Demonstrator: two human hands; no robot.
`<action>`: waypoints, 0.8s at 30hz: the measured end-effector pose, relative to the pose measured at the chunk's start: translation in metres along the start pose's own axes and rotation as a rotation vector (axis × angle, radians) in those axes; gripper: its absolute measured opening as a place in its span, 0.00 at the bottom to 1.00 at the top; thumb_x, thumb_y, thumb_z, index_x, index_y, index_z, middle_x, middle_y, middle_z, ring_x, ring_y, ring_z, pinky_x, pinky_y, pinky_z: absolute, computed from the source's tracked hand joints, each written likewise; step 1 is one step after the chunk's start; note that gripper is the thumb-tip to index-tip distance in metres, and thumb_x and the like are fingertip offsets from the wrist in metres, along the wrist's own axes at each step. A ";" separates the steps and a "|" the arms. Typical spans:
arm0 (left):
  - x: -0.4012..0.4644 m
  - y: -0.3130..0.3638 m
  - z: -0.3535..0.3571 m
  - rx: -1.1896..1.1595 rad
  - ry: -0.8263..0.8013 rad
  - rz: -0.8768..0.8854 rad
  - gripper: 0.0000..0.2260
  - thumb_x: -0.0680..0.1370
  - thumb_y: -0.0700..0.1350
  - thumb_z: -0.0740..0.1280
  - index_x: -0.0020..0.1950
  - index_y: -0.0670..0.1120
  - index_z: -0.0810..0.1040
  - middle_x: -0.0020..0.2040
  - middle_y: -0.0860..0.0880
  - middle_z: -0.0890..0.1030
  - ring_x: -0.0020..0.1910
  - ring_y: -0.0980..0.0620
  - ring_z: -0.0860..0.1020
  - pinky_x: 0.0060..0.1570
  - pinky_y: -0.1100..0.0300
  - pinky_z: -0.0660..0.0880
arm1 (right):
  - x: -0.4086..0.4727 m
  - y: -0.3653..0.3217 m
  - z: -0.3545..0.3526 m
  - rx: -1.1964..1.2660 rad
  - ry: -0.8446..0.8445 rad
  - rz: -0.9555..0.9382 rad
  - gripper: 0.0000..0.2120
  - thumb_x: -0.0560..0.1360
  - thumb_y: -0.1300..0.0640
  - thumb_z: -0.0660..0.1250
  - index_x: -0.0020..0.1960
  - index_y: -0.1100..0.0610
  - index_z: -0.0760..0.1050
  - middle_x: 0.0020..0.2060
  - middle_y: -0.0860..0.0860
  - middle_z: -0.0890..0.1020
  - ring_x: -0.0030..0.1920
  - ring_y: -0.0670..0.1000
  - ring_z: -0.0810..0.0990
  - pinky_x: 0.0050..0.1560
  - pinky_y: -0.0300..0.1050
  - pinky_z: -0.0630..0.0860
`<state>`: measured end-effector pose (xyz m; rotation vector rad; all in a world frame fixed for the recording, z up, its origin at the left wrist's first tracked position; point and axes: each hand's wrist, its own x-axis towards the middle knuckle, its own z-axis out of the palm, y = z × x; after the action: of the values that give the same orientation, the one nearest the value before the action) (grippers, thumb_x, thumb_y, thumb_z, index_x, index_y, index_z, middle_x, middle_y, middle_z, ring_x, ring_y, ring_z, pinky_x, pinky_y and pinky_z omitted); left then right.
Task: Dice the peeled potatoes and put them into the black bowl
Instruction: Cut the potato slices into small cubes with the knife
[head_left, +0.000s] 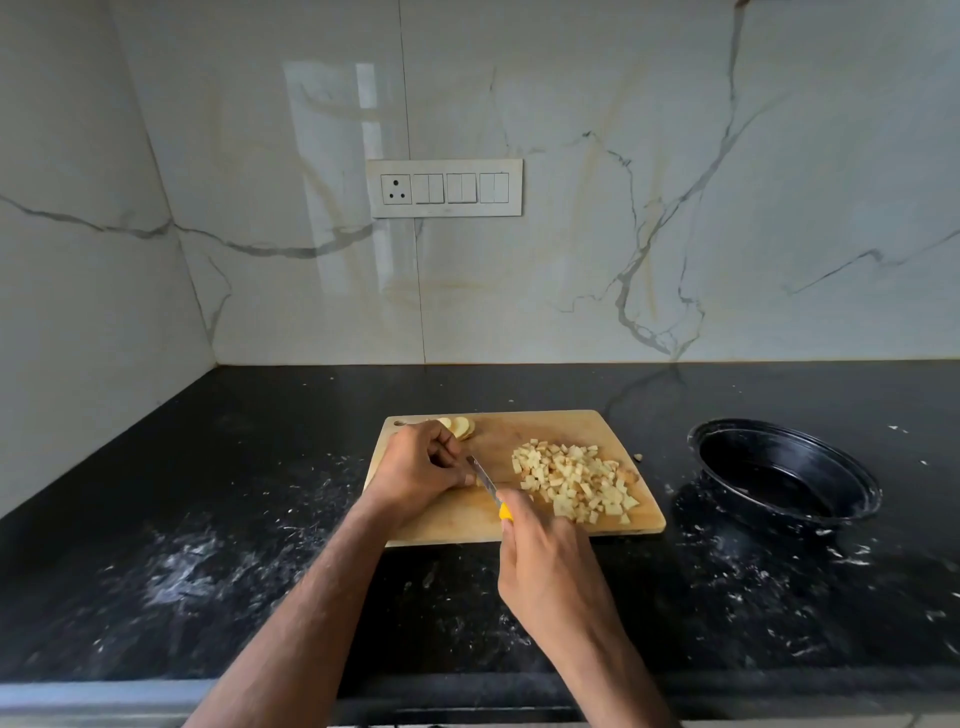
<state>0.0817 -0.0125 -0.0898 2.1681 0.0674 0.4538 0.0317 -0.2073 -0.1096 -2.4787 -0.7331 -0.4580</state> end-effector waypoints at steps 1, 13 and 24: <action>0.000 0.000 0.000 -0.003 0.000 -0.003 0.13 0.65 0.33 0.81 0.43 0.42 0.80 0.33 0.50 0.83 0.31 0.61 0.79 0.34 0.68 0.74 | 0.001 0.001 0.001 0.001 -0.009 -0.008 0.16 0.82 0.54 0.61 0.69 0.50 0.71 0.32 0.43 0.74 0.26 0.40 0.70 0.23 0.30 0.62; 0.002 -0.002 0.000 0.014 0.008 -0.003 0.12 0.65 0.33 0.81 0.40 0.43 0.80 0.33 0.50 0.84 0.33 0.57 0.82 0.35 0.67 0.75 | 0.009 0.009 0.009 0.058 0.009 0.026 0.12 0.83 0.49 0.56 0.65 0.47 0.70 0.46 0.46 0.79 0.45 0.44 0.72 0.35 0.33 0.65; 0.006 -0.008 0.001 0.059 -0.025 0.034 0.11 0.68 0.34 0.80 0.42 0.44 0.80 0.35 0.49 0.85 0.35 0.55 0.84 0.38 0.64 0.78 | 0.017 0.002 0.007 0.062 -0.036 -0.007 0.13 0.83 0.53 0.57 0.66 0.50 0.72 0.46 0.49 0.79 0.46 0.47 0.73 0.45 0.40 0.72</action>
<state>0.0883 -0.0076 -0.0947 2.2350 0.0300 0.4494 0.0476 -0.1978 -0.1089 -2.4333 -0.7595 -0.3885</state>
